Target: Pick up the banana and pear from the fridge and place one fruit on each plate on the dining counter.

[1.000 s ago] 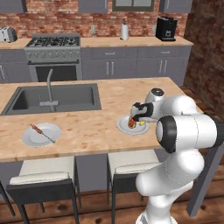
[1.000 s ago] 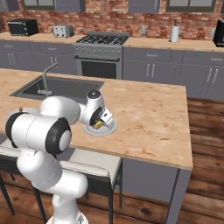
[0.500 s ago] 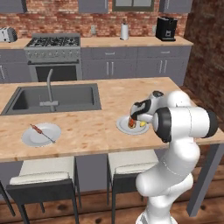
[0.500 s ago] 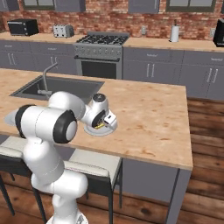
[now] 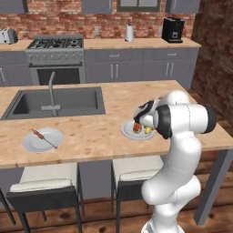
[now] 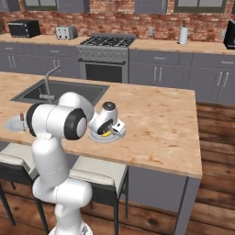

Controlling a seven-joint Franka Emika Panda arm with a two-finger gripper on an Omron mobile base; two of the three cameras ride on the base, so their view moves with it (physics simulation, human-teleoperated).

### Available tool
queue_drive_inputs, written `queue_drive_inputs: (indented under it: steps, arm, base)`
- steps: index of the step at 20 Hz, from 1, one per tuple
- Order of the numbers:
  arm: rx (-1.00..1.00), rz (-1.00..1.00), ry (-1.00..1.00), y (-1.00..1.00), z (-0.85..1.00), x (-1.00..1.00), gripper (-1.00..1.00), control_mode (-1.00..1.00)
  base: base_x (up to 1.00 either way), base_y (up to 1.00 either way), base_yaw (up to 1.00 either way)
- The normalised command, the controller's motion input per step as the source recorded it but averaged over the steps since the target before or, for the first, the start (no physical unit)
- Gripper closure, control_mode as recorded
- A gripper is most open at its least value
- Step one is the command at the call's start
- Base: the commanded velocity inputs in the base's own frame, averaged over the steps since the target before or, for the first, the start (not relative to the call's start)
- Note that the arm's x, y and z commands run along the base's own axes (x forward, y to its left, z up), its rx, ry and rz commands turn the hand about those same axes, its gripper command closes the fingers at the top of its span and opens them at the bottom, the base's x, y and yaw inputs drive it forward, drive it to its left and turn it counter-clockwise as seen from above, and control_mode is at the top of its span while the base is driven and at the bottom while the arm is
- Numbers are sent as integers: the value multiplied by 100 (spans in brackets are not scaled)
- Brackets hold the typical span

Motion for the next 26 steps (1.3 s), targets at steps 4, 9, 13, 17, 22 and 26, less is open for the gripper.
queue_drive_inputs:
  steps: [4, 9, 13, 17, 22, 26]
  arm:
    - [0, 4, 0, -2, -28, 24, 100, -100]
    - [0, 3, 0, -4, -19, 14, -100, -100]
    - [3, 0, 0, -13, 0, -2, -100, -100]
    - [12, 0, -2, -24, 5, -29, -100, -100]
    - [11, -5, -1, -2, 32, -18, -100, -100]
    - [10, -3, -2, 0, 97, -30, -100, -100]
  base:
    - [0, 0, 0]
    - [0, 0, 0]
    - [0, 0, 0]
    - [0, 0, 0]
    - [0, 0, 0]
    - [0, 0, 0]
